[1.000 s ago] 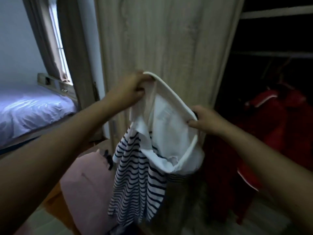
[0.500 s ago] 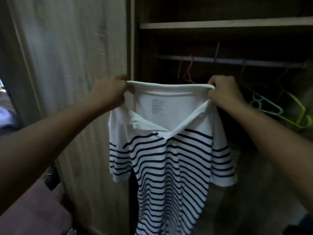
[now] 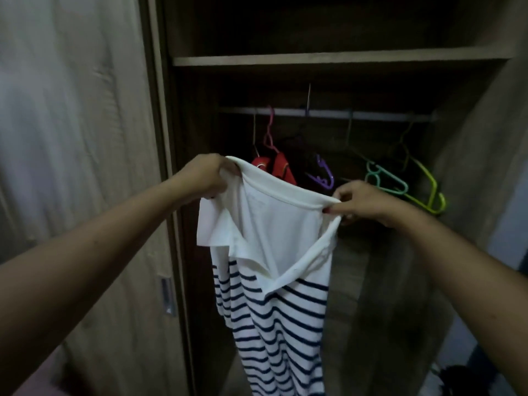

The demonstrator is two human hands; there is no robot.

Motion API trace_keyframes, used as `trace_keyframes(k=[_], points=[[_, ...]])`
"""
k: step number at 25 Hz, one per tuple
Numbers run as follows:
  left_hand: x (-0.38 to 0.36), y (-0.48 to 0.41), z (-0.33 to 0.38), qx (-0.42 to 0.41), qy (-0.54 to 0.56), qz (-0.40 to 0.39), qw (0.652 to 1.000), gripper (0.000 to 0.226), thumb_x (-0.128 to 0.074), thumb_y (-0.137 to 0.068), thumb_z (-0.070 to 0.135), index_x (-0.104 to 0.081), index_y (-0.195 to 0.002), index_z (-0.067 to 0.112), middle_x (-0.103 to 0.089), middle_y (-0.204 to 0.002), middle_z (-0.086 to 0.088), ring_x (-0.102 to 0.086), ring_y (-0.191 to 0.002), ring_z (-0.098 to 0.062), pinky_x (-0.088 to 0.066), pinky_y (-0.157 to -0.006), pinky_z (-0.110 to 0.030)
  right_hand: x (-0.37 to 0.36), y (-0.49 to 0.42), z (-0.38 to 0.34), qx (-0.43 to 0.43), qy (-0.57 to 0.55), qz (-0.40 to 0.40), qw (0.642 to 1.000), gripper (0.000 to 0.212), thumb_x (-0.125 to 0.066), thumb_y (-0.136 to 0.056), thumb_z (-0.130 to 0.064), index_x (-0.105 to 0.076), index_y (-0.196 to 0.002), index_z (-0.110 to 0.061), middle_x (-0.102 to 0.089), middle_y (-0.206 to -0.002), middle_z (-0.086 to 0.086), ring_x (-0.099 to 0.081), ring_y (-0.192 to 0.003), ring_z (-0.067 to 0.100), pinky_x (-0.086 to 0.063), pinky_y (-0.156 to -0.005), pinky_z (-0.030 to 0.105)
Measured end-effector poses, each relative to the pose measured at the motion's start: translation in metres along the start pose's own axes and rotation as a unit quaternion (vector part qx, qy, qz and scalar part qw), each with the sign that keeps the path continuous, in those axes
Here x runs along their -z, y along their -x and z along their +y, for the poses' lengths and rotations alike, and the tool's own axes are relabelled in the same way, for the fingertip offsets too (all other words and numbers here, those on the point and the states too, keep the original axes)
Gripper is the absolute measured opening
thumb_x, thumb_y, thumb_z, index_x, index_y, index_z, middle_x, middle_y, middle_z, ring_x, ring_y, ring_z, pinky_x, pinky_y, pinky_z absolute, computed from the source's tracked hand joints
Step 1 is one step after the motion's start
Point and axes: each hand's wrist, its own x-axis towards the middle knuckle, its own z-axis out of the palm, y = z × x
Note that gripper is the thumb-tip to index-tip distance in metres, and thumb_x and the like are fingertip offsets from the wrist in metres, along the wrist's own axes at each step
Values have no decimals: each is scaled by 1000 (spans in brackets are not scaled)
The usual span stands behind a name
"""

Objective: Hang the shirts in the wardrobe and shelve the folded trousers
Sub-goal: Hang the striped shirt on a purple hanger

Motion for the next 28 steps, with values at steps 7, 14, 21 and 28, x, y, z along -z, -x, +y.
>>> trace_keyframes(k=[7, 14, 21, 28], points=[[-7, -10, 0, 68, 112, -65, 989, 51, -47, -81, -10, -57, -124, 13, -49, -85, -3, -50, -60, -15, -42, -43, -18, 3, -57, 7, 69, 41, 158, 984, 10, -71, -78, -15, -67, -70, -19, -66, -80, 9, -58, -73, 21, -42, -67, 29], [6, 2, -30, 108, 144, -62, 982, 37, -49, -79, -11, -61, -113, 2, -56, -86, -17, -52, -52, -19, -42, -36, -17, -17, -124, 4, -66, 176, 317, 930, 60, -68, -78, -9, -40, -130, -3, -38, -137, 26, -38, -125, 44, -37, -101, 45], [26, 0, -69, 172, 169, -29, 970, 42, -48, -83, -9, -58, -121, 5, -56, -89, -17, -52, -57, -17, -47, -49, -22, -32, -153, 5, -137, 136, 220, 956, 41, -60, -88, -20, -57, -119, 7, -56, -125, 29, -52, -117, 43, -42, -98, 44], [24, -3, -72, 175, 220, -19, 960, 39, -49, -87, -5, -57, -122, 10, -54, -83, -7, -52, -62, -14, -48, -59, -23, -64, -121, -9, -1, -41, 320, 946, 31, -38, -97, -19, -65, -90, -7, -64, -92, 21, -59, -93, 31, -39, -71, 29]])
